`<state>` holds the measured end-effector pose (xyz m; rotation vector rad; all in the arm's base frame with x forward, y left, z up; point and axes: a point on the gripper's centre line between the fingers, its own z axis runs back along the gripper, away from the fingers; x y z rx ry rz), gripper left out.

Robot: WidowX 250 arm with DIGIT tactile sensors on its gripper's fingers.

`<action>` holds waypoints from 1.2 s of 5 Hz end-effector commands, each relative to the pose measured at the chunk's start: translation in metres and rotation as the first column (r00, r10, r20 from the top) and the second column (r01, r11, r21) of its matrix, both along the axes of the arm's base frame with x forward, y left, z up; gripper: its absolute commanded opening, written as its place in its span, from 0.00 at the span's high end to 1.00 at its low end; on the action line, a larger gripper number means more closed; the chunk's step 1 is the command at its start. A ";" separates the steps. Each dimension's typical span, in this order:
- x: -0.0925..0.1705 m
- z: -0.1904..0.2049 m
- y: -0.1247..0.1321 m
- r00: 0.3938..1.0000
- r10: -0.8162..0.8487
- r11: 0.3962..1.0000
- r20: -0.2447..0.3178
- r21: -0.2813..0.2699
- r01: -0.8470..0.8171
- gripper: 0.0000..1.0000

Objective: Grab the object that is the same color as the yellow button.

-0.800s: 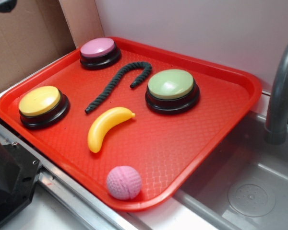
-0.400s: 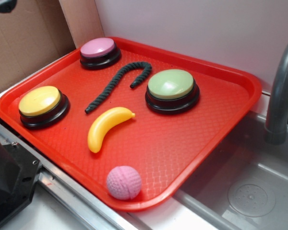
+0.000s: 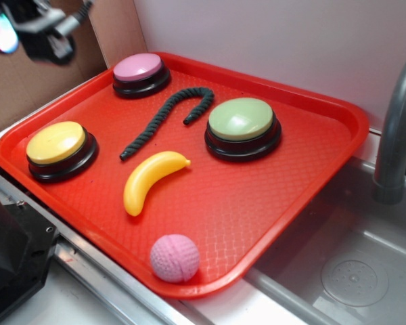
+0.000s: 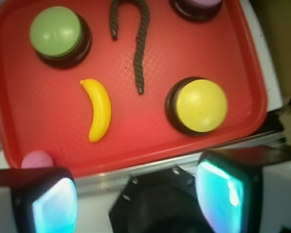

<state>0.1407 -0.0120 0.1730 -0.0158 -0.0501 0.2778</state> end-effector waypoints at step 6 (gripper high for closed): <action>0.052 -0.150 -0.029 0.997 0.071 0.997 0.013 -0.036 -0.071 0.87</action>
